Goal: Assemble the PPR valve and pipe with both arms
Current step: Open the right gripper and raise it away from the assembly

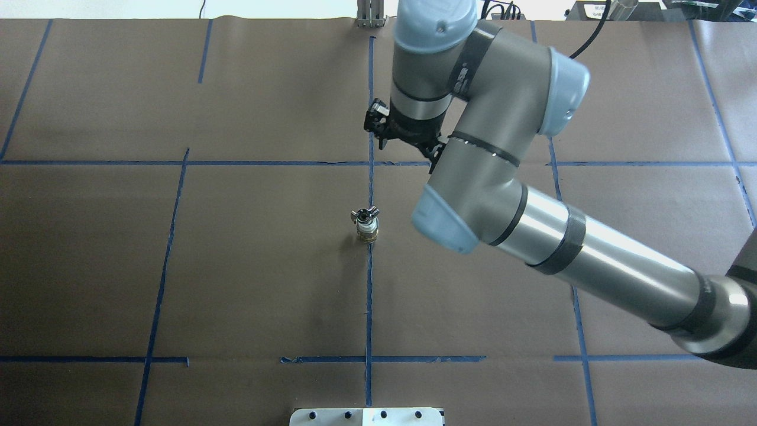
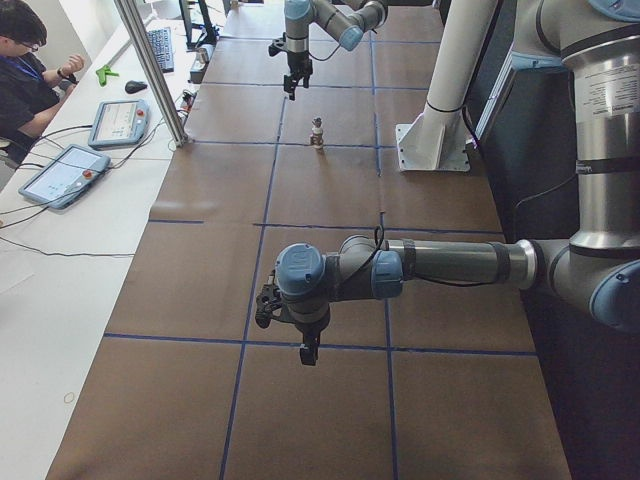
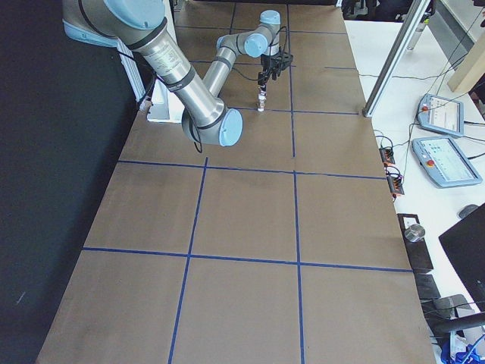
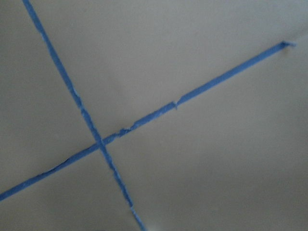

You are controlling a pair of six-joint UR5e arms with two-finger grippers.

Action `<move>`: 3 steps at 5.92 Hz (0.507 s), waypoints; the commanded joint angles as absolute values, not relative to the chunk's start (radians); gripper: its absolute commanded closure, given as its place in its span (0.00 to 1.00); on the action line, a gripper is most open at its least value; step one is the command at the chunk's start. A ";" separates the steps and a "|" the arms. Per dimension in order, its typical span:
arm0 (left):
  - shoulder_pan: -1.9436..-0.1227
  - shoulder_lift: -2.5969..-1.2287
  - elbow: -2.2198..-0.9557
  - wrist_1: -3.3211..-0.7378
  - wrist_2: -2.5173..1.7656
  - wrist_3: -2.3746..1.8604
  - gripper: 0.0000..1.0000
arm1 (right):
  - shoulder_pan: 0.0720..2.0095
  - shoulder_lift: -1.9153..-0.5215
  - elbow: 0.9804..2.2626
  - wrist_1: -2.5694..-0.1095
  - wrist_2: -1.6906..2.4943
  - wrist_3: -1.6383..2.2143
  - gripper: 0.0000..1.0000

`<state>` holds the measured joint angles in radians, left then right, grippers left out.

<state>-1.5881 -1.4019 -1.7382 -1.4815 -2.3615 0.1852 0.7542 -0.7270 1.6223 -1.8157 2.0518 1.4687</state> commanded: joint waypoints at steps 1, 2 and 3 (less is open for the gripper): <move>-1.588 -1.399 -1.730 -1.528 -2.361 0.180 0.00 | 0.942 -0.872 1.621 -1.815 2.132 1.120 0.00; -1.588 -1.391 -1.718 -1.519 -2.358 0.179 0.00 | 1.035 -0.973 1.627 -1.813 2.144 0.901 0.00; -1.588 -1.390 -1.717 -1.517 -2.358 0.179 0.00 | 1.090 -1.089 1.653 -1.804 2.145 0.674 0.00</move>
<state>-1.5877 -1.3928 -1.7203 -1.5182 -2.3584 0.1799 1.0237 -0.9805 1.6341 -1.8108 2.1385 0.8934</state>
